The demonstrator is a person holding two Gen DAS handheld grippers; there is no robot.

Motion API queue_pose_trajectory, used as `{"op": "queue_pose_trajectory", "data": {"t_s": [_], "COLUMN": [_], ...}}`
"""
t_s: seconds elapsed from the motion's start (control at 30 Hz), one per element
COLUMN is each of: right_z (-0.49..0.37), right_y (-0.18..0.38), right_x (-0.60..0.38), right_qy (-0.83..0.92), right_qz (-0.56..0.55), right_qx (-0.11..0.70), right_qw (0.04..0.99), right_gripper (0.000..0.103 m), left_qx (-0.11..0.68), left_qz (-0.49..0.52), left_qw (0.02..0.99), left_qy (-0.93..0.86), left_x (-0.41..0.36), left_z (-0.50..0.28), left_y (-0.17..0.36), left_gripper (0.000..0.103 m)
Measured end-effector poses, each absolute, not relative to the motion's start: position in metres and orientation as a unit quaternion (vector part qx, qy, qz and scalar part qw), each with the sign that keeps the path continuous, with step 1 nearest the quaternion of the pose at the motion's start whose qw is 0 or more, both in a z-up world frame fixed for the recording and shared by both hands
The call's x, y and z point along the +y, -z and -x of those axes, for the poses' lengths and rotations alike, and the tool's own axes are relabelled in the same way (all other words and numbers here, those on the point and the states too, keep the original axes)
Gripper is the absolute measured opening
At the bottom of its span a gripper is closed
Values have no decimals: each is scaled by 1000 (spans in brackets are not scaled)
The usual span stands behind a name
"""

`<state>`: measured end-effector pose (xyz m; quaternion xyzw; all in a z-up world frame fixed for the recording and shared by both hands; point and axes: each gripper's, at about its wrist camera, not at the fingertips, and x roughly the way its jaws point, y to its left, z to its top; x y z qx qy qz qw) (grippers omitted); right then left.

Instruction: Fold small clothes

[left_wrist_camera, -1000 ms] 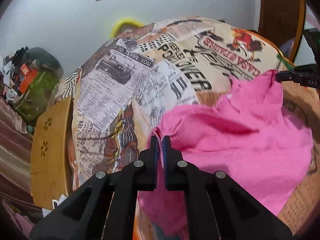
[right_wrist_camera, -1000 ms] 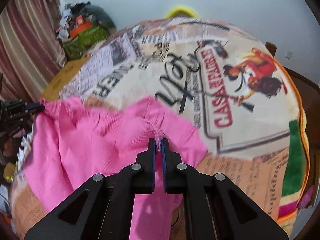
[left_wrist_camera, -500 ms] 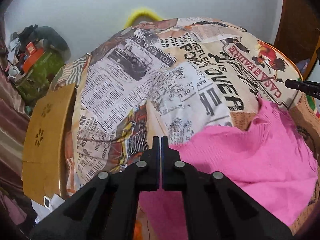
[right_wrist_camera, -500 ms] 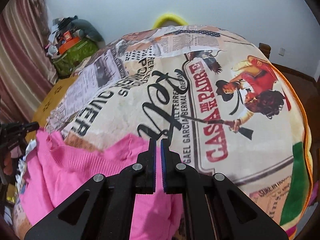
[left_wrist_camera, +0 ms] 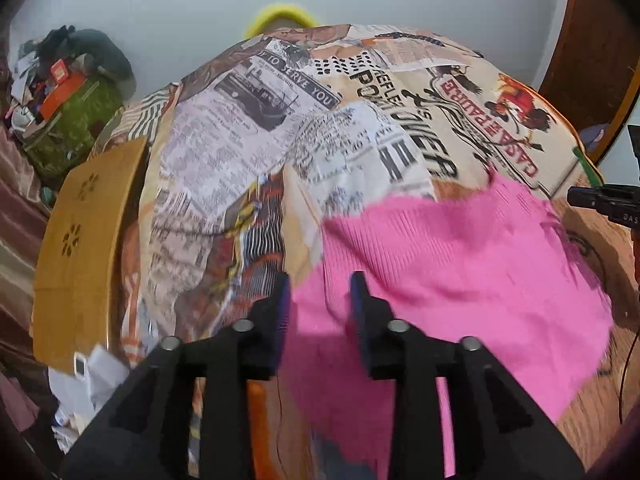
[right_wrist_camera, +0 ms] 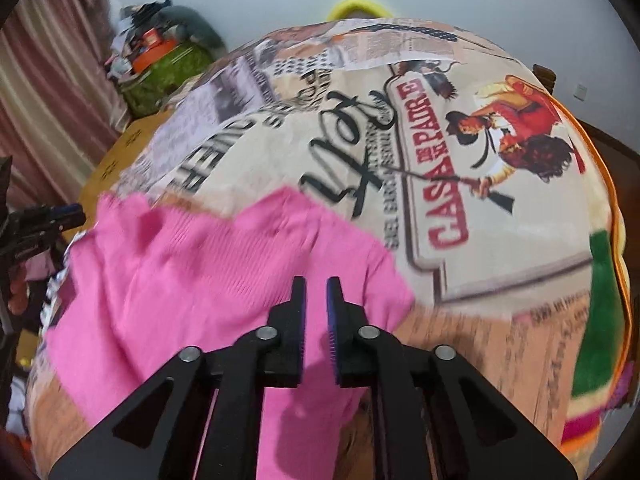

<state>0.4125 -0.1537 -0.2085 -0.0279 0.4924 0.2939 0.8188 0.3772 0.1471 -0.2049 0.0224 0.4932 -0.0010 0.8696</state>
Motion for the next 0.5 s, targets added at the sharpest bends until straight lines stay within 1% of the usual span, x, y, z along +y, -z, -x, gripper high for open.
{"op": "queue_pose_trajectory", "data": {"t_s": [0.03, 0.1, 0.13, 0.17, 0.23, 0.3, 0.5], "right_z": [-403, -385, -375, -367, -349, -333, -308], "right_y": [205, 199, 196, 194, 193, 197, 227], "right_x": [-156, -162, -165, -167, -172, -180, -197], "right_qy": [-296, -297, -297, -295, -290, -283, -266], "right_qz": [29, 31, 33, 37, 45, 47, 18], "right_qx": [493, 494, 494, 494, 495, 500, 544], "right_qw": [818, 817, 817, 817, 818, 817, 795], "right_gripper": [22, 31, 35, 36, 41, 41, 41], "left_qx": [494, 499, 502, 507, 514, 525, 562], "left_qz": [-20, -12, -9, -2, 8, 20, 30], "left_qw": [869, 866, 864, 862, 857, 850, 825], "left_qy": [3, 11, 15, 21, 33, 44, 52], "left_x": [146, 142, 140, 136, 130, 123, 105], "left_z": [-369, -346, -338, -327, -312, -298, -281], "left_y": [203, 201, 200, 200, 201, 206, 233], "left_gripper": [40, 47, 47, 49, 53, 58, 59]}}
